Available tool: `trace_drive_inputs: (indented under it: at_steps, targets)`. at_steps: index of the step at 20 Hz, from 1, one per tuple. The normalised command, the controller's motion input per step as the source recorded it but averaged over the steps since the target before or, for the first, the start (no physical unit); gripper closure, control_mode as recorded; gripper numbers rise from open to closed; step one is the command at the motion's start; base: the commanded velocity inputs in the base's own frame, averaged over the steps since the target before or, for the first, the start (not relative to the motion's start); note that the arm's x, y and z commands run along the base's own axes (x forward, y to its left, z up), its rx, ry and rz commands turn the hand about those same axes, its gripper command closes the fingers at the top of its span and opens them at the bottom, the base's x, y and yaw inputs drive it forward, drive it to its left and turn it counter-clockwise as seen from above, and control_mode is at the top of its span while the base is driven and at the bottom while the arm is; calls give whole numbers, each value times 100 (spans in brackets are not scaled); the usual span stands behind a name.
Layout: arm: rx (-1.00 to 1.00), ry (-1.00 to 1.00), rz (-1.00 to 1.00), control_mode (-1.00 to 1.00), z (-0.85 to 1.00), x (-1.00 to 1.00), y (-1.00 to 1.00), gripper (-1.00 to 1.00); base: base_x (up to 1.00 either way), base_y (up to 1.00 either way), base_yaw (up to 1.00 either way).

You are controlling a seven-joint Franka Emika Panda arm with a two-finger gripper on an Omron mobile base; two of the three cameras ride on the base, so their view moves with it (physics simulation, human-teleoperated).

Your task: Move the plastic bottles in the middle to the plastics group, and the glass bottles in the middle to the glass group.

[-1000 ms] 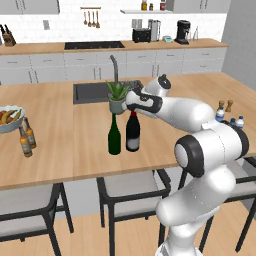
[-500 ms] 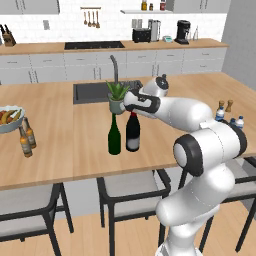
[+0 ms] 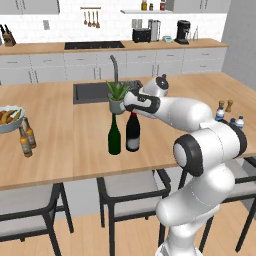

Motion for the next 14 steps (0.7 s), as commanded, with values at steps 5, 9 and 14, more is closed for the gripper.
trace_drive_inputs:
  at_steps: [5,9,14]
  targets:
    - [0,0,0,-100,0,0,0,100,0,0,0]
    - [0,0,0,-100,0,0,0,100,0,0,0]
    - [0,0,0,-100,0,0,0,100,0,0,0]
